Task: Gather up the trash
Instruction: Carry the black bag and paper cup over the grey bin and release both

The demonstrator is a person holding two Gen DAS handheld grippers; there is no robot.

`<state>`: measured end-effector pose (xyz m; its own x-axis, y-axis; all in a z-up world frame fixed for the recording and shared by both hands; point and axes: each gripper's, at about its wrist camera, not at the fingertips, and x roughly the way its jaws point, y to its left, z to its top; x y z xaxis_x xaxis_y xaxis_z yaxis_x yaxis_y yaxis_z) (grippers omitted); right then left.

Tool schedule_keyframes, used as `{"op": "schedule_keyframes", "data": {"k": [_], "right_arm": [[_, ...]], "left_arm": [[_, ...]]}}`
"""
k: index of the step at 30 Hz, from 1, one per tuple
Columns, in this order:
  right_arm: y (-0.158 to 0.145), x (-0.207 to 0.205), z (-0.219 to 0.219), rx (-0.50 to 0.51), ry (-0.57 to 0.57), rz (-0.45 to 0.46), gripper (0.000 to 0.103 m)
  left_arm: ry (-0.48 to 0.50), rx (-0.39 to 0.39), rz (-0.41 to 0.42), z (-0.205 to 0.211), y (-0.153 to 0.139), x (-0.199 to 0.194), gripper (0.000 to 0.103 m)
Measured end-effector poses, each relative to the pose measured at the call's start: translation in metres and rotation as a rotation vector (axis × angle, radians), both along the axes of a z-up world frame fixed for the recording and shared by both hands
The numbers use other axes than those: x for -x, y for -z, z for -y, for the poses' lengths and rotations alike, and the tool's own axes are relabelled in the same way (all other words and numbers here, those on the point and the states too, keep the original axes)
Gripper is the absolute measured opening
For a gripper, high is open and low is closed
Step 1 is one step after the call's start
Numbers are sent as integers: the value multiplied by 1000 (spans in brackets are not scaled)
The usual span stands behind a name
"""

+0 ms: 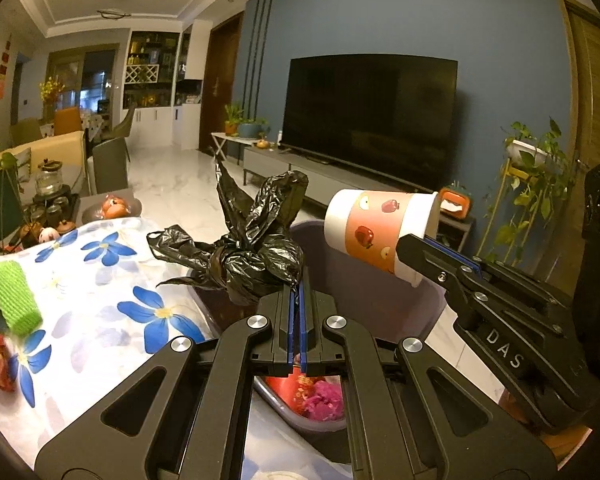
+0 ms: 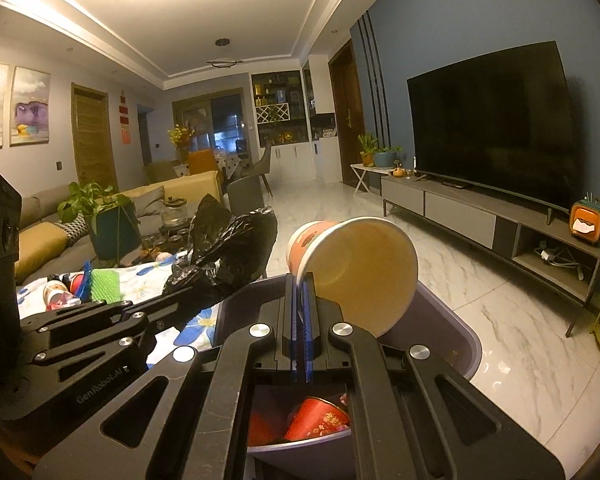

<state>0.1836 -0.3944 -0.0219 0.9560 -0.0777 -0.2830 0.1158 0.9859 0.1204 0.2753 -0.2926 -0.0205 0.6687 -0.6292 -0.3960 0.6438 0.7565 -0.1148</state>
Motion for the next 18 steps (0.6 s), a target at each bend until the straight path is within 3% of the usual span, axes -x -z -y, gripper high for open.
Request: {"op": "schedule_keyframes", "data": {"k": [14,17,18], "right_arm": [[8,-10,-4,-9,-1,-11,4],[10,-10,-5,-18,-1,-13,6],[11,-10,-4,-22,0,-9,8]], "left_arm": [[48,-7,-3,8,10,-3,1],[51,-13,3,7,12,-3,11],[51,-12,2,5,12,-4,21]]}}
